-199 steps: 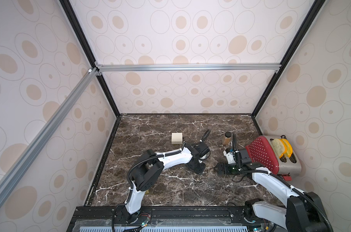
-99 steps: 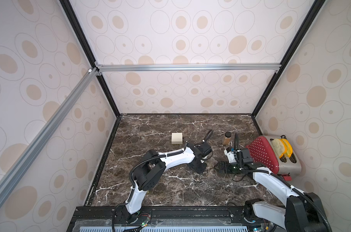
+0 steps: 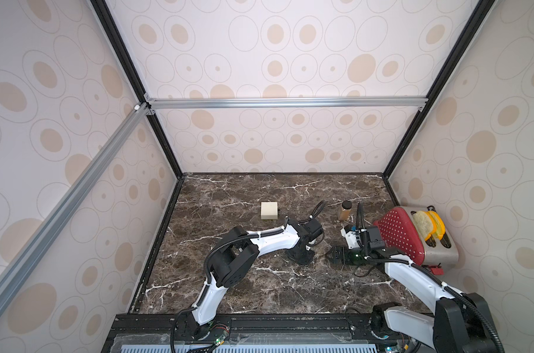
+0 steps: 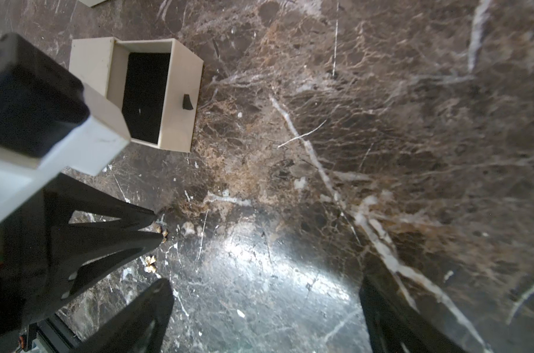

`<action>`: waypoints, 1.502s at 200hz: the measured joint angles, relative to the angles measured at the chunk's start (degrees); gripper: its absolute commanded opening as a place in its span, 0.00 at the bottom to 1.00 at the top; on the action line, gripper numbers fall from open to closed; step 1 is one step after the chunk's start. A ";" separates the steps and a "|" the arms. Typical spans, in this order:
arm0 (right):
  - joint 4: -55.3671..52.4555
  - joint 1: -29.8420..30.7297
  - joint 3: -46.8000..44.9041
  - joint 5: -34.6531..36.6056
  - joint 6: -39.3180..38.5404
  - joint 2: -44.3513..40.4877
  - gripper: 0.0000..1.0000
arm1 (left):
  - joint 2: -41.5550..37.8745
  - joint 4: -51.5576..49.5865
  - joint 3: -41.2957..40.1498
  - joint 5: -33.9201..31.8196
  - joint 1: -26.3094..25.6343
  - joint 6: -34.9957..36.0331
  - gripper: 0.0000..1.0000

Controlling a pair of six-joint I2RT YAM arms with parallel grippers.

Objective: Place the earrings into the drawer-style jewelry box
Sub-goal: Pick up the earring from the center of the board.

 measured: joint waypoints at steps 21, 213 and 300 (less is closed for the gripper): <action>0.00 -0.04 -0.02 -0.02 -0.02 0.00 0.99 | 0.04 -0.20 0.31 0.07 0.00 0.11 0.20; 0.07 -0.04 -0.39 -0.46 0.00 -0.35 0.99 | 1.22 -1.51 1.75 0.79 -0.15 0.42 0.00; 13.31 0.76 -2.01 -7.87 -0.76 -6.91 0.77 | -8.15 6.40 -0.35 12.28 10.23 -9.44 0.00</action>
